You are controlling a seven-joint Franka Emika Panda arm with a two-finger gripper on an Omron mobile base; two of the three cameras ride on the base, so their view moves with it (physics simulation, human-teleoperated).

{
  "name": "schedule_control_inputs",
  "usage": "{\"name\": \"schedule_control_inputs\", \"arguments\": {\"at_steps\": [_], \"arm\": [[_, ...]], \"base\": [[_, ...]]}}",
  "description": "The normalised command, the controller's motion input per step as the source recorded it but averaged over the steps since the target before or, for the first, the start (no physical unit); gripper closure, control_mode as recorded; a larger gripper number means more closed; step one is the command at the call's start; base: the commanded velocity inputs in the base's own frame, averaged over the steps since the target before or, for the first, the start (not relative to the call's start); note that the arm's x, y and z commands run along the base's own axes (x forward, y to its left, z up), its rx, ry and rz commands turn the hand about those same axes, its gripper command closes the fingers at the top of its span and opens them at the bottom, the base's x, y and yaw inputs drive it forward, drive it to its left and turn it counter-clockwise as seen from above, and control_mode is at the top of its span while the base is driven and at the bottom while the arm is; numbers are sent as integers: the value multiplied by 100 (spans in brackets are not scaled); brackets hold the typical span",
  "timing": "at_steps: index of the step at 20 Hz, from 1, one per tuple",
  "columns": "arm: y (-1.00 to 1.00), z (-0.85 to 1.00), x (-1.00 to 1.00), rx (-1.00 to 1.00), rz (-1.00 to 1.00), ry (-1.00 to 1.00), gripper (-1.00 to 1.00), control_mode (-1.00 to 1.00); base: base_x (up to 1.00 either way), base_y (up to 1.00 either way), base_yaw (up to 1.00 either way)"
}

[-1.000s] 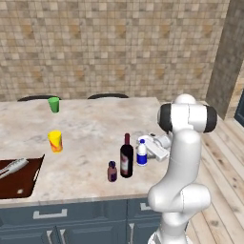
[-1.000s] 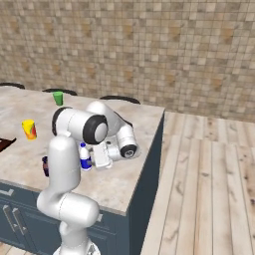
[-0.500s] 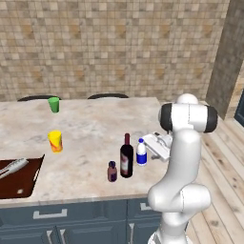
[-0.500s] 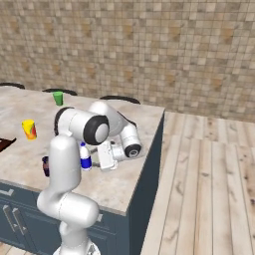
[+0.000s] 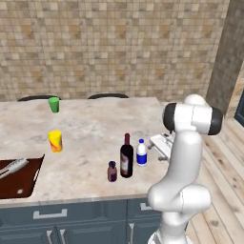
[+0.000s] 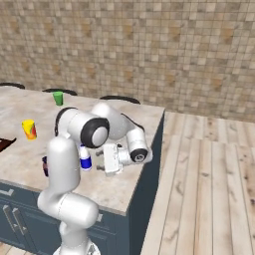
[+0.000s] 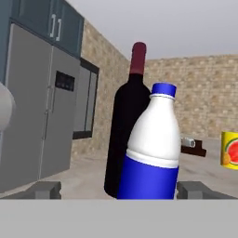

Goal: Place the drinks on the dining counter in a tight cluster.

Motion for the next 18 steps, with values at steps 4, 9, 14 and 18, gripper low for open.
{"name": "schedule_control_inputs", "arguments": {"at_steps": [4,9,14,18], "arm": [[-2,33,-53,-10,-25,-9,-100,-100],[-3,49,-36,-16,-15,-5,-100,-100],[-11,49,-35,-19,-4,-5,-100,-100],[-10,40,-40,-28,1,-22,-100,-100]], "base": [[0,0,0],[0,0,0],[0,0,0],[0,0,0]]}}
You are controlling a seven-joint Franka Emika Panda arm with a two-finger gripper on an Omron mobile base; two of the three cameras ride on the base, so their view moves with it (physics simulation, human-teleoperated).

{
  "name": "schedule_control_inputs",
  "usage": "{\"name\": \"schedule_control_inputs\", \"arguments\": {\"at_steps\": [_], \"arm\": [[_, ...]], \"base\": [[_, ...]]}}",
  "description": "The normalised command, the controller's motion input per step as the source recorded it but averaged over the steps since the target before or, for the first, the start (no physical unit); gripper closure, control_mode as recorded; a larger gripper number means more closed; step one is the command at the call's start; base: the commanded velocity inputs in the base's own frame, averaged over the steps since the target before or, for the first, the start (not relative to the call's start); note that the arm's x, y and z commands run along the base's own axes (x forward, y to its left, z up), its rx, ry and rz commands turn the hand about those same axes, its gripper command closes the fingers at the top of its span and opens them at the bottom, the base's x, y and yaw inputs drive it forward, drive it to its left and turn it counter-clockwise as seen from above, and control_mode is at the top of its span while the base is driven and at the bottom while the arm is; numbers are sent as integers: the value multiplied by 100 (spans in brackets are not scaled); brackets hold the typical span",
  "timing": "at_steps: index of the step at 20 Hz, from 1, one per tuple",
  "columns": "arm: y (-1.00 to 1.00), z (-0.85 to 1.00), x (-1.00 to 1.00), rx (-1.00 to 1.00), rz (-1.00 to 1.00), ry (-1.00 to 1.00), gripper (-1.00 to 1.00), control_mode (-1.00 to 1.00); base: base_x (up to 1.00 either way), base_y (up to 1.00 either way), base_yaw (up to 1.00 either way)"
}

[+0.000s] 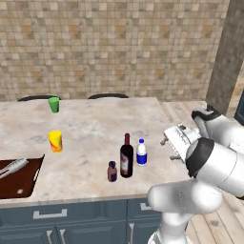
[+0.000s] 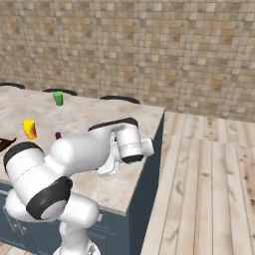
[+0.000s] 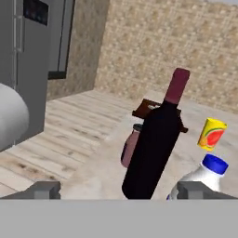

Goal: Place the drinks on the dining counter in a tight cluster.

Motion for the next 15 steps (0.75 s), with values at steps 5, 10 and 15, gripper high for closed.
{"name": "schedule_control_inputs", "arguments": {"at_steps": [5,10,15], "arm": [[-6,41,-37,-27,-8,-18,-100,-100],[-6,30,-28,-11,-55,1,-100,-100],[-2,21,-20,-7,-62,13,-100,-100]], "base": [[0,0,0],[0,0,0],[0,0,0]]}}
